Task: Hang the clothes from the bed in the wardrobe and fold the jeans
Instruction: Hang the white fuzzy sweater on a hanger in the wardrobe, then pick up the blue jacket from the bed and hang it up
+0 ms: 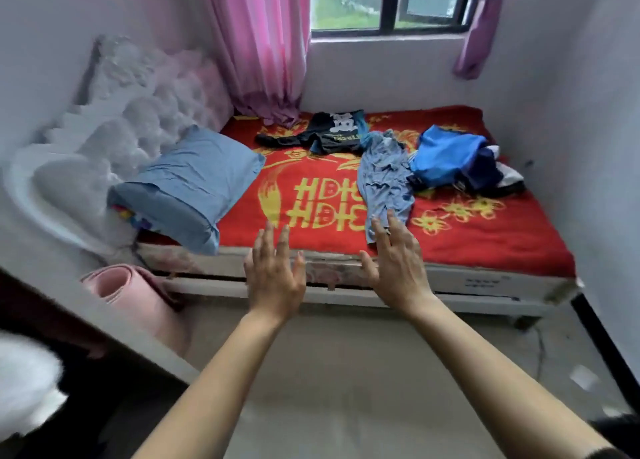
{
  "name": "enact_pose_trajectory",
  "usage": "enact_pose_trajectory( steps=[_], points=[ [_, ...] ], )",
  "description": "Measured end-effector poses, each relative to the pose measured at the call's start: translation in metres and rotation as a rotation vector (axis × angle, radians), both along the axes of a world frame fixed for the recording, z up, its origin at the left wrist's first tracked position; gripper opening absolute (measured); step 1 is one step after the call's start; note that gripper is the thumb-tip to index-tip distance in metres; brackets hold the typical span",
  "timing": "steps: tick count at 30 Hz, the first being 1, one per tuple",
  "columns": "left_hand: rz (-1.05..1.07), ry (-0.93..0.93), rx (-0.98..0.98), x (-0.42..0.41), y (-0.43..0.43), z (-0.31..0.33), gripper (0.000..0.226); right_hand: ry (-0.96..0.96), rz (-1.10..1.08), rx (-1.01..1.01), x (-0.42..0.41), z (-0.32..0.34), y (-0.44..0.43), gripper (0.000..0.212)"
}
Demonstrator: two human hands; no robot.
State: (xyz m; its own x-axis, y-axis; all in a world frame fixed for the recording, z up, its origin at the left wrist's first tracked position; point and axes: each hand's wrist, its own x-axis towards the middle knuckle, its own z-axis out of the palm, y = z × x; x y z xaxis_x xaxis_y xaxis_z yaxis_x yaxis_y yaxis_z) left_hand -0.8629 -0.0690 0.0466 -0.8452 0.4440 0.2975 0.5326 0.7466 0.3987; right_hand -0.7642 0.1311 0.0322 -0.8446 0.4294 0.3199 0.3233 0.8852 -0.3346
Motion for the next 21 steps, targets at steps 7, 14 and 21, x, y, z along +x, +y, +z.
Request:
enact_pose_trajectory(
  steps=[7, 14, 21],
  points=[
    [-0.218, -0.074, -0.089, -0.015, 0.15, -0.027, 0.064, -0.113, -0.221, -0.053, 0.039, -0.033, 0.146, 0.078],
    [-0.308, -0.094, -0.134, -0.095, 0.261, -0.07, 0.064, -0.186, -0.32, -0.131, -0.008, -0.075, 0.243, 0.083],
    [-0.393, -0.118, -0.115, -0.204, 0.401, -0.07, 0.065, -0.242, -0.391, -0.089, -0.098, -0.066, 0.377, 0.085]
  ],
)
